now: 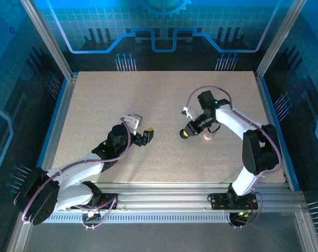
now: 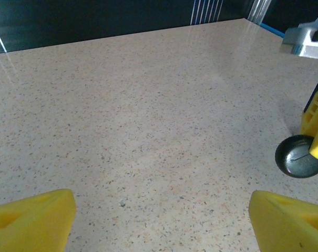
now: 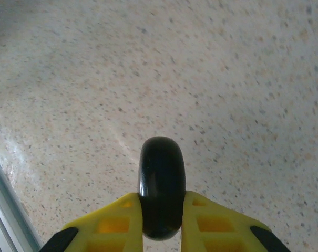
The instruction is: Insert the wireless bluetooth earbuds into the charging case
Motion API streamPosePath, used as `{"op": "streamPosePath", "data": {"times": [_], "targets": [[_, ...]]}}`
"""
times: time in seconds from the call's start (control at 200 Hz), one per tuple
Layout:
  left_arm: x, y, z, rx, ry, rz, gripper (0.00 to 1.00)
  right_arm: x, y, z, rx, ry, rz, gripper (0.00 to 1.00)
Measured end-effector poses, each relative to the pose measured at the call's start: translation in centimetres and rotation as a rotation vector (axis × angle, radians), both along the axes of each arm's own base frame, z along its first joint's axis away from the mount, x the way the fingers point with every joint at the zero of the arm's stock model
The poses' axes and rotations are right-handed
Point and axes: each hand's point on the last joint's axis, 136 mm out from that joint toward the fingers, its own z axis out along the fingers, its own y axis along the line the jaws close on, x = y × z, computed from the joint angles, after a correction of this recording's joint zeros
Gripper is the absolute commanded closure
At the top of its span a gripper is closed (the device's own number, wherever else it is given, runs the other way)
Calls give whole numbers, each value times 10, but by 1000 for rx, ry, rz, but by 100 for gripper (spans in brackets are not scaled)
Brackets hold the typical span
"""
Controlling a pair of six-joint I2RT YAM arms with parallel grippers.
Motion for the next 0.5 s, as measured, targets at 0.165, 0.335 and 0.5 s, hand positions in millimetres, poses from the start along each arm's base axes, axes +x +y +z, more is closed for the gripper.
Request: {"op": "streamPosePath", "data": {"times": [0.165,0.335,0.5], "targets": [[3,4,-2,2,22,28,14,4,-10,-15,-19,80,-53,82],[8,17,-7,15,44,75,14,1,-16,-31,-39,153,-84,80],[21,43,-8,14,68,179,13,0,-23,-44,-54,207,-114,78]]}}
